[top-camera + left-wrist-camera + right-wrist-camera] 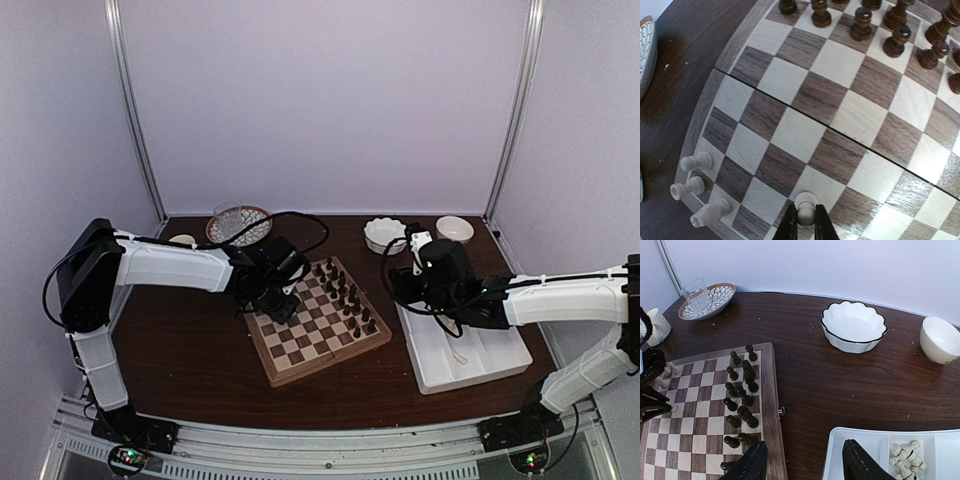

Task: Set up the chess pieces on the board
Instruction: Pick up the pawn from the chessboard, then place the pawn on b2.

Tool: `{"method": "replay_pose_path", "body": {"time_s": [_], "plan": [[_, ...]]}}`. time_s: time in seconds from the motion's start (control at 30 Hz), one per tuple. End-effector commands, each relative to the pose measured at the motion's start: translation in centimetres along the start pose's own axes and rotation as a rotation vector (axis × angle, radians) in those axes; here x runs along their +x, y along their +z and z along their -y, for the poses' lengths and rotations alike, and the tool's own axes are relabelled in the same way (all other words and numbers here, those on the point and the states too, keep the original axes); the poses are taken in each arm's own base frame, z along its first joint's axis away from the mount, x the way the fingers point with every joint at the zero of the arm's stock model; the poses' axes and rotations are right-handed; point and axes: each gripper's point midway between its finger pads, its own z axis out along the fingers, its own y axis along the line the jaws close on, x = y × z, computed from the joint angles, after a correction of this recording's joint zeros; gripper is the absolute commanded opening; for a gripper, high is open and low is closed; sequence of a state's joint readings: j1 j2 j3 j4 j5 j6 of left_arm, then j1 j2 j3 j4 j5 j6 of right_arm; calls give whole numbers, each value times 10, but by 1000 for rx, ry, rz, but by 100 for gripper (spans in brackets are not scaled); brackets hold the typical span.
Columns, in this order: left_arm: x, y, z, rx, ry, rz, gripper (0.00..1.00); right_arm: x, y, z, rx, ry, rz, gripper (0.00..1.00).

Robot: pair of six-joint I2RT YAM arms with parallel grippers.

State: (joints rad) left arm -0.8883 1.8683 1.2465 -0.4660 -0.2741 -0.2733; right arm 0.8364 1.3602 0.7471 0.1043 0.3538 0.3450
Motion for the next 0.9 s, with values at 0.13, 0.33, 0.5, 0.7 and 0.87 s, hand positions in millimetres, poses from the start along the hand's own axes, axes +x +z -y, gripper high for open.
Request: {"method": "replay_pose_path", "body": {"time_s": [0.13,0.33,0.5,0.7,0.87], "plan": [[-19,-9,-33,-131,-37,95,3,-7,-1,-4,-15,10,7,54],[-21,-9,-42,-163,-39,104,3,-6,-1,-4,-15,7,5,54],[-20,-9,-52,-184,-52,104,3,-7,-2,-4,-16,8,7,54],[-21,-7,-61,-209,-54,111,3,-7,-2,-5,-17,8,6,54],[-23,-6,-63,-218,-52,115,3,-7,-2,-5,-18,8,6,54]]}}
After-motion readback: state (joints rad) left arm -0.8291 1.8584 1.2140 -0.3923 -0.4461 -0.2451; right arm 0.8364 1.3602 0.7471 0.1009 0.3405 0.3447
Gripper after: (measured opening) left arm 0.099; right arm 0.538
